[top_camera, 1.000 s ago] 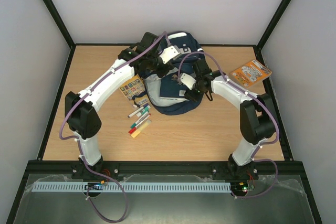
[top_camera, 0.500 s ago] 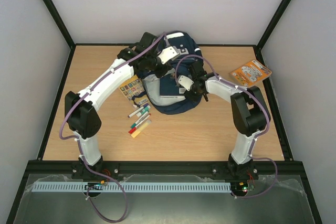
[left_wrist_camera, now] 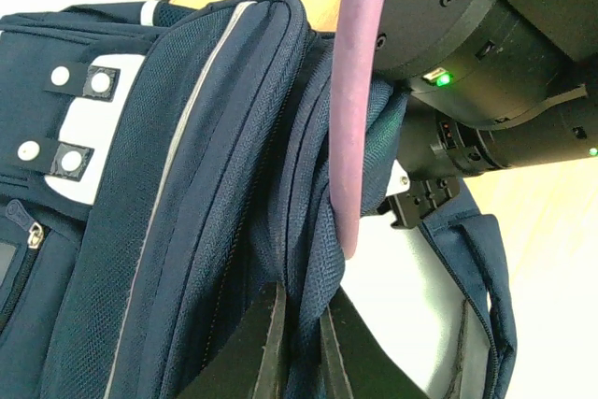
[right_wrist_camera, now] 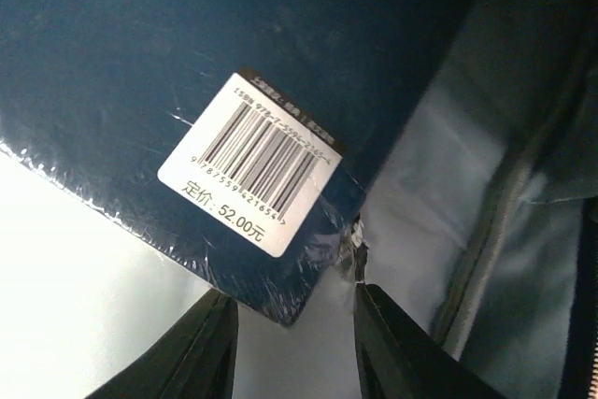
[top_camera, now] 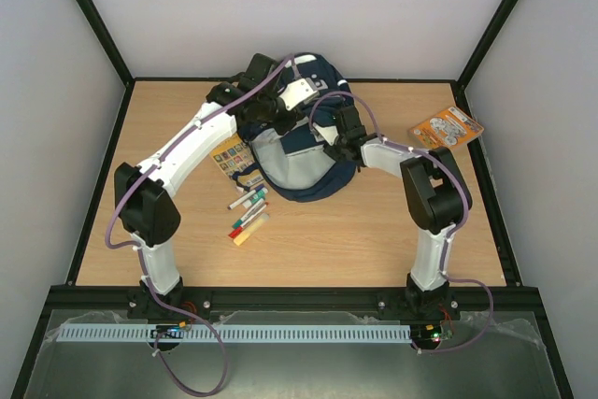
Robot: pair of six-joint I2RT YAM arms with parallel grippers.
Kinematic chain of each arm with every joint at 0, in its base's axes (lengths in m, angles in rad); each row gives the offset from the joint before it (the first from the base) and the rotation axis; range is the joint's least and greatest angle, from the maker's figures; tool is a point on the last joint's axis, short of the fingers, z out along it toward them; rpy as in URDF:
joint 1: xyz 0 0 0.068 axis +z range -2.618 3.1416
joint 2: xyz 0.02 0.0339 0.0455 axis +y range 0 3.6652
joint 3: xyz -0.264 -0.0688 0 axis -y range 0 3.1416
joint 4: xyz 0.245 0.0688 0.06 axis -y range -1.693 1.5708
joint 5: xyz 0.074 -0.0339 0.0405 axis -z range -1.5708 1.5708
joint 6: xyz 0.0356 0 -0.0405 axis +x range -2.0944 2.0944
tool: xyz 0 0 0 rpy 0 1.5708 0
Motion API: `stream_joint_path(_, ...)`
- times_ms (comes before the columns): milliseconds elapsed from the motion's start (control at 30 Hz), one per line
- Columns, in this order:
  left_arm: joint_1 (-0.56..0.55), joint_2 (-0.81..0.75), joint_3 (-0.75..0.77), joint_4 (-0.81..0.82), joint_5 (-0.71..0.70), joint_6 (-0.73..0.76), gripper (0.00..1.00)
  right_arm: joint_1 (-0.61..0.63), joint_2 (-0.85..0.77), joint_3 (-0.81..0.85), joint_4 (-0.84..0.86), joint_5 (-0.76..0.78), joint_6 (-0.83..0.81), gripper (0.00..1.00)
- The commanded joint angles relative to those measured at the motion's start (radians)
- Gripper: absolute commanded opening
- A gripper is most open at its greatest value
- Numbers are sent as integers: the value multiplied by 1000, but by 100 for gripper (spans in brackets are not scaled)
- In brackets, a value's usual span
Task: Pack the student bag
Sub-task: Place the book in the student bag.
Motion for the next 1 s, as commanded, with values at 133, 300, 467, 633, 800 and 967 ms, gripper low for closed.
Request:
stream_joint_path(133, -39, -18, 72, 16, 144, 12, 3, -6, 64, -45, 191, 144, 205, 40)
stream_joint_path(300, -39, -17, 62, 13, 131, 10, 2, -7, 7, -97, 157, 81, 266, 43)
stream_joint_path(467, -37, -12, 59, 17, 100, 11, 2, -7, -84, -174, 73, 52, 244, 47)
stream_joint_path(633, -37, -2, 61, 25, 109, 7, 2, -7, -268, -281, -29, -6, 235, 51)
stream_joint_path(800, -38, 18, 63, 28, 144, 1, 2, -15, -462, -366, -195, -73, 275, 53)
stream_joint_path(967, -61, 48, 59, 39, 183, -11, 2, -127, -619, -399, -347, -153, 321, 53)
